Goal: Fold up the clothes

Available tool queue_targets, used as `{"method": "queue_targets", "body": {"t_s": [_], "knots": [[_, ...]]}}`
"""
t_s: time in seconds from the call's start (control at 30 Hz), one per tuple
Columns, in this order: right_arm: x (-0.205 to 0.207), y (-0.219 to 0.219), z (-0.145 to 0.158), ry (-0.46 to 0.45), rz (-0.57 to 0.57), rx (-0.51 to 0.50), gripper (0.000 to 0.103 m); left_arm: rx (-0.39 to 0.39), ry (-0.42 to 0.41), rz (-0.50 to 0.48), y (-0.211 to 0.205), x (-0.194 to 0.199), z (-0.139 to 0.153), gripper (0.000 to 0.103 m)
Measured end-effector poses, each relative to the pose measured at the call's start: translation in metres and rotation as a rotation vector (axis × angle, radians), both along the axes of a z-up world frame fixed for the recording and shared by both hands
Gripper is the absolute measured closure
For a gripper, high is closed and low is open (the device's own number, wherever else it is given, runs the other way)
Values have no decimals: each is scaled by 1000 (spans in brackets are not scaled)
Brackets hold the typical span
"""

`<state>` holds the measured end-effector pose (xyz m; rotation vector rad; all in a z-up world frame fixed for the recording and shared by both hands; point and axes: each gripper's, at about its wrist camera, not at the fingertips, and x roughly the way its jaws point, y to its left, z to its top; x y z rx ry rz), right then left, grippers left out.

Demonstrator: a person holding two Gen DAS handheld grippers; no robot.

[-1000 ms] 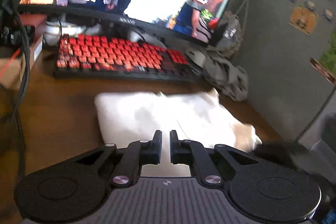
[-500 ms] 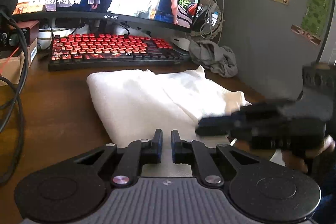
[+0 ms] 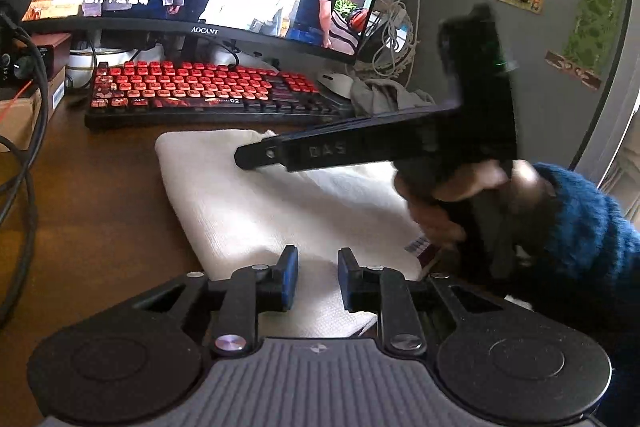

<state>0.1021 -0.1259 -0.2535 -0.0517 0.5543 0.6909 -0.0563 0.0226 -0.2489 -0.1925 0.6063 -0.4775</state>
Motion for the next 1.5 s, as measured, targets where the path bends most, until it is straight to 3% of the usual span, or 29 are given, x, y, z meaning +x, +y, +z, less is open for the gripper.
{"method": "queue_targets", "body": {"t_s": [0.07, 0.13, 0.23, 0.37, 0.47, 0.6, 0.7, 0.93, 1.1, 1.27, 1.4, 1.5], "knots": [[11, -8, 2, 44, -6, 44, 74, -6, 5, -2, 0, 1, 0, 82], [13, -12, 5, 17, -52, 26, 80, -1, 6, -3, -1, 1, 0, 82], [12, -21, 9, -22, -135, 0, 76, 10, 7, -6, -2, 0, 2, 81], [8, -31, 10, 43, -37, 104, 78, 10, 9, -16, -4, 1, 2, 75], [13, -13, 5, 51, -5, 48, 83, 2, 16, -19, -4, 3, 2, 75], [31, -4, 0, 73, -51, 48, 93, -14, 29, -14, -2, 4, 2, 75], [35, -13, 6, 70, -129, 64, 88, -21, 30, -8, -2, 4, 2, 75], [-30, -38, 12, 46, -19, 126, 83, -35, 42, -2, 0, 6, 2, 75], [-76, -40, -5, 49, 30, 106, 83, -60, 42, 30, 0, 5, 1, 75], [-89, -40, -19, 21, 77, 62, 85, -69, 47, 39, 1, 5, 1, 75], [-92, -52, -16, 0, 18, 35, 88, -72, 46, 42, 2, 5, 0, 75], [-95, -60, -13, -14, -30, 14, 82, -60, 49, 44, 0, 4, 3, 75]]}}
